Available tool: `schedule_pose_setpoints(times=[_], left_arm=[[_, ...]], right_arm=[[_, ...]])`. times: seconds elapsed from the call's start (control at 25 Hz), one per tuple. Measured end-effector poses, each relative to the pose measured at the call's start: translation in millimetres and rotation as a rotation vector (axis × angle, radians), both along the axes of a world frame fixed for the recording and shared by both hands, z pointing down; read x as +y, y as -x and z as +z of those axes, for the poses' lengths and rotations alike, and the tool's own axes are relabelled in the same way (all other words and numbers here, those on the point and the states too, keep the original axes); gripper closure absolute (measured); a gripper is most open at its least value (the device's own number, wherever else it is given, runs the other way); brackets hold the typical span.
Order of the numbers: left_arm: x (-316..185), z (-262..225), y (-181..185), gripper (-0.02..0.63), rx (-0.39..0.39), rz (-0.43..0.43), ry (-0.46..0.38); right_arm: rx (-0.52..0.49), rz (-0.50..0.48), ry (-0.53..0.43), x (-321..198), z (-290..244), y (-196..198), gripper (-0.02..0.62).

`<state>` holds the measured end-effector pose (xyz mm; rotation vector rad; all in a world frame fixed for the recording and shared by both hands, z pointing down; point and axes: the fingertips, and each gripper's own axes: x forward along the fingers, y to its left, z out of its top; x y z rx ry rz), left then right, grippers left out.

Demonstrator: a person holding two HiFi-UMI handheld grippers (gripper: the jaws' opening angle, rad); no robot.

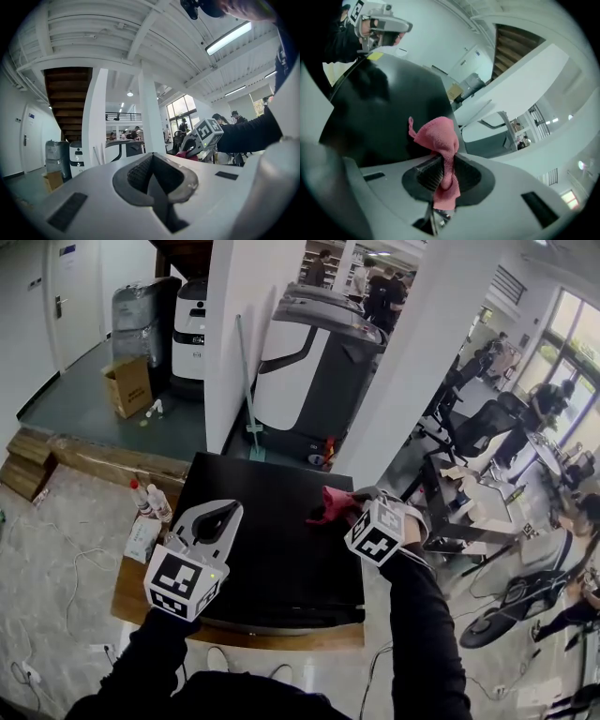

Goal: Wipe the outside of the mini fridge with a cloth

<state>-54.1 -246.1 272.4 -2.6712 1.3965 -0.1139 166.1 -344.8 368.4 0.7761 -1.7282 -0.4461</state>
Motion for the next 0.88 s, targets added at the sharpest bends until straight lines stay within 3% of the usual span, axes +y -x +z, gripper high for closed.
schedule_pose_setpoints(times=[0.16, 0.32, 0.6, 0.72, 0.88], left_arm=[[4, -10, 14, 0.601, 0.004, -0.038, -0.02], [13, -18, 46, 0.601, 0.011, -0.105, -0.038], [33, -14, 109, 0.601, 0.011, -0.221, -0.025], [41, -10, 130, 0.601, 0.015, -0.26, -0.009], [50, -4, 136, 0.601, 0.02, -0.261, 0.016]], right_arm=[[-0.069, -0.147, -0.082, 27, -50, 75, 0.535], [-0.099, -0.314, -0.105, 61, -77, 166, 0.535], [-0.102, -0.55, -0.037, 125, -49, 297, 0.535], [-0.061, -0.613, 0.014, 141, -18, 328, 0.534], [0.048, -0.647, 0.074, 153, 24, 333, 0.534]])
